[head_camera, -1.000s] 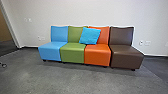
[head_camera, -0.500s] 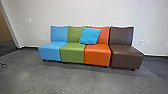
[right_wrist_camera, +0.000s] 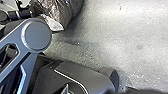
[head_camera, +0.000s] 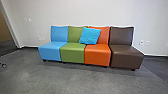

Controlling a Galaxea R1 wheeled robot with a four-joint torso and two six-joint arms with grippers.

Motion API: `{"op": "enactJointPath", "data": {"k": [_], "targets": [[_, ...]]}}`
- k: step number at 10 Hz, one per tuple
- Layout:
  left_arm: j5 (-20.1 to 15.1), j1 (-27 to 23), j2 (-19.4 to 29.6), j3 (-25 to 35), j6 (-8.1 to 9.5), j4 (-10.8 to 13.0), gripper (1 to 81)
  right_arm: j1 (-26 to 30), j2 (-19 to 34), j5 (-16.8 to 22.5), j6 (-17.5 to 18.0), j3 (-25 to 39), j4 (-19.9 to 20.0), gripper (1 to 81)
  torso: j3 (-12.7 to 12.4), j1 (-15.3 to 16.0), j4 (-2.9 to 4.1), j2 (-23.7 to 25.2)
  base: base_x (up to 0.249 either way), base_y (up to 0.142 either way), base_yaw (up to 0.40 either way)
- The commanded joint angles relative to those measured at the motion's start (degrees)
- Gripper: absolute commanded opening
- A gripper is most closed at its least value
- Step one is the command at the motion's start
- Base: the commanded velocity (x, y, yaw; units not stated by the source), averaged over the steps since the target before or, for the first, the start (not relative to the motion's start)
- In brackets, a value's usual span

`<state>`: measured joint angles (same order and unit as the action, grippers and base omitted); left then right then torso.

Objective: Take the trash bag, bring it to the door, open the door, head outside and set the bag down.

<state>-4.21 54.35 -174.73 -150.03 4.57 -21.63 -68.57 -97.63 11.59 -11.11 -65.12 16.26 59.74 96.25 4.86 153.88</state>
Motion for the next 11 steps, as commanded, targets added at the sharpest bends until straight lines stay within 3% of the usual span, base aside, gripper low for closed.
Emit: {"op": "enactJointPath", "data": {"k": [1, 4, 7, 8, 11], "targets": [[-1.95, -7.45, 0.08, 0.44, 0.17, 0.09, 1.0, 3.65, 3.56, 3.17, -0.06, 0.80, 0.52, 81.1, 0.00, 0.00, 0.00, 0.00, 0.000, 0.000, 0.000], [-2.56, -6.84, 0.25, 0.44, 0.09, 0.27, 1.0, 3.48, 3.56, 3.17, -0.06, 0.62, 0.61, 81.1, 0.00, 0.00, 0.00, 0.00, 0.000, 0.000, 0.000], [-6.42, -5.17, 1.13, 0.53, -0.18, 0.88, 1.0, 3.48, 3.13, 3.17, -0.06, 0.36, 0.70, 81.1, 0.00, 0.00, 0.00, 0.00, 0.000, 0.000, 0.000], [-6.87, -4.90, 1.66, 0.70, -0.18, 0.97, 1.0, 3.48, 2.68, 3.17, -0.06, -0.08, 0.70, 81.1, 0.00, -3.69, 0.00, -5.73, 0.000, 0.000, 0.000], [-9.94, -4.90, 2.97, 1.66, -0.26, 1.85, 1.0, 3.13, 0.75, 3.18, -0.06, -1.40, 0.70, 81.1, 0.00, -4.37, 0.00, -6.78, 0.000, 0.000, 0.000]]}}
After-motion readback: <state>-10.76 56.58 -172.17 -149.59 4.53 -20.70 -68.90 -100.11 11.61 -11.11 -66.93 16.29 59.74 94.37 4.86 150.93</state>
